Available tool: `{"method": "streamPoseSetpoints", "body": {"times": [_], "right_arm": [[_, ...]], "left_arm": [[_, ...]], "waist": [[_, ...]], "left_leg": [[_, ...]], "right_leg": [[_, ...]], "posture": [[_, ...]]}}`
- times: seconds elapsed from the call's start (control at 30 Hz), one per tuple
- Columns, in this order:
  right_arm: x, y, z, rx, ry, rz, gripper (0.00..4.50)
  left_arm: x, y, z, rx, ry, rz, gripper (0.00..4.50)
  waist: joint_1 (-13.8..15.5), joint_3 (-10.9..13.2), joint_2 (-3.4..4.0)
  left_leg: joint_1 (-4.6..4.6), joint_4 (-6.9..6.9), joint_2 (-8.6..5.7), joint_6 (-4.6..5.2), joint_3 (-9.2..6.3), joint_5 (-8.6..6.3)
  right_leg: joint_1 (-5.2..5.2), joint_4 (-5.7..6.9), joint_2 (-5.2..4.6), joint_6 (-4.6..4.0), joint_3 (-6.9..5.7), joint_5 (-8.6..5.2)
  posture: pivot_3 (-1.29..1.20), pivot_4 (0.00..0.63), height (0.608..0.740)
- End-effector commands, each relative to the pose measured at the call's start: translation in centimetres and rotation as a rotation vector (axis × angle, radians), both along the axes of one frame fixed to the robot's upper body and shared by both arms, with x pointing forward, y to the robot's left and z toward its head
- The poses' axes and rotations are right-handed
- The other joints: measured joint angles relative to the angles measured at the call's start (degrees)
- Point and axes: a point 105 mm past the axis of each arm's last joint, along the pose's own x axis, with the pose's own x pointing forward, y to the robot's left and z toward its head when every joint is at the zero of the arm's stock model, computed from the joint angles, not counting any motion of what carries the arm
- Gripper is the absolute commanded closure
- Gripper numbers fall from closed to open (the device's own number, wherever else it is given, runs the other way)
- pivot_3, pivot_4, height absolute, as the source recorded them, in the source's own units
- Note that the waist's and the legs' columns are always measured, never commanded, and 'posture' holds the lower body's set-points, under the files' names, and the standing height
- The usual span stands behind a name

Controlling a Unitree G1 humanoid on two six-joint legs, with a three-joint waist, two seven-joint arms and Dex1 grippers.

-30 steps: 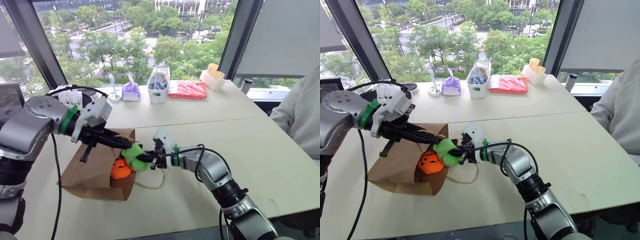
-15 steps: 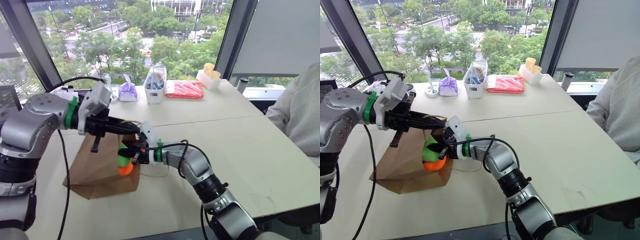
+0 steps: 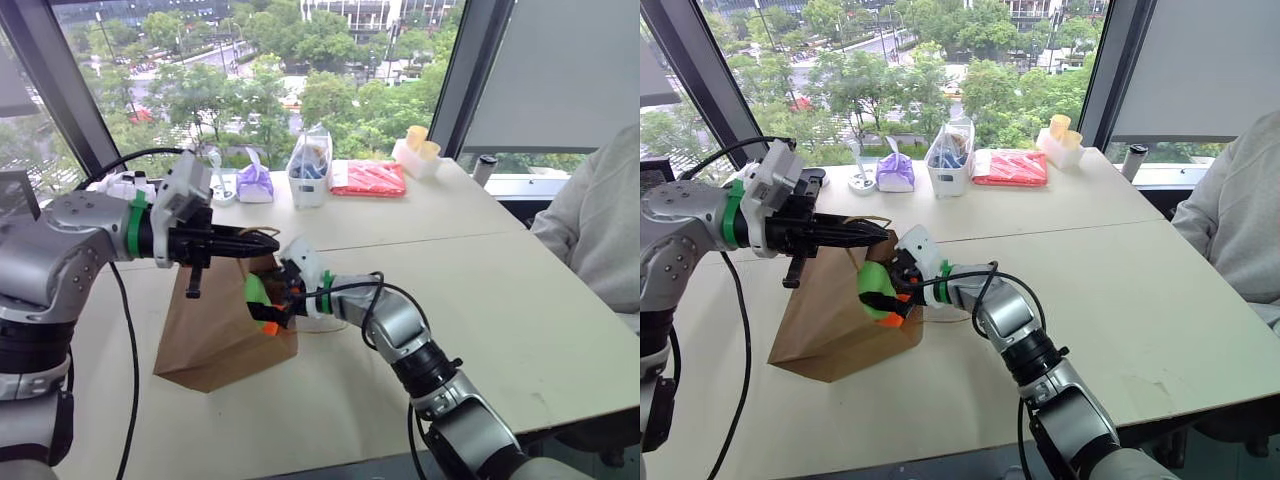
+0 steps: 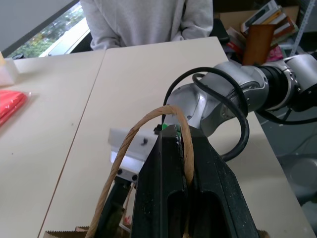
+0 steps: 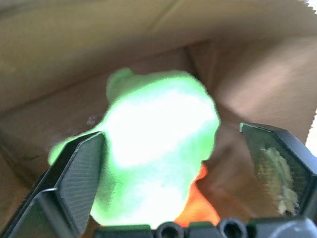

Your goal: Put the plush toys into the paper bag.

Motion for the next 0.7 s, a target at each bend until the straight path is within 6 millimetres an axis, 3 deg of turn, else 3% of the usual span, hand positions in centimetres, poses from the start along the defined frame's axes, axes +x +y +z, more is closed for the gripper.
{"method": "streamPoseSetpoints", "body": {"times": [0.03, 0.3, 0.43, 0.6, 0.7], "right_arm": [[-0.1, -1.9, 3.4, 0.091, -0.086, -0.016, 0.04], [0.9, -7.9, 3.5, 0.228, 0.062, -0.174, 0.04], [1.5, -11.7, 1.2, 0.198, 0.166, -0.308, 0.04], [-1.2, -16.3, -3.9, 0.219, 0.477, -0.419, 0.04], [-3.5, -16.9, -5.3, 0.257, 0.606, -0.407, 0.04]], "left_arm": [[-0.6, 0.6, 1.2, -0.021, -0.05, 0.026, 4.5], [-0.7, 1.0, 1.2, -0.038, -0.05, 0.067, 4.5], [-0.8, 1.1, 1.3, -0.041, -0.055, 0.072, 4.5], [-0.5, 1.5, 1.5, -0.048, -0.073, 0.093, 4.5], [-0.5, 1.5, 1.6, -0.054, -0.079, 0.096, 4.5]], "waist": [[0.0, 0.0, 0.0], [0.1, 0.0, 0.0], [0.3, 0.0, 0.0], [0.6, 0.0, -0.01], [0.7, 0.0, 0.0]], "left_leg": [[-0.01, -0.01, 0.0, 0.0, 0.0, 0.0], [0.02, -0.01, 0.0, 0.01, 0.0, -0.01], [0.01, 0.0, -0.01, 0.02, 0.01, -0.01], [0.02, -0.06, 0.0, 0.06, 0.02, -0.03], [0.01, -0.03, 0.0, 0.16, 0.05, -0.09]], "right_leg": [[-0.01, 0.0, 0.0, 0.0, 0.0, 0.0], [0.09, -0.07, -0.01, 0.0, 0.0, 0.0], [0.12, -0.11, -0.03, 0.0, 0.0, 0.0], [0.16, -0.2, -0.04, 0.0, -0.01, 0.0], [0.16, -0.22, -0.05, 0.0, 0.01, 0.0]], "posture": [[0.0, 0.15, 0.74], [0.0, 0.15, 0.74], [0.0, 0.15, 0.74], [0.0, 0.15, 0.74], [0.0, 0.15, 0.74]]}}
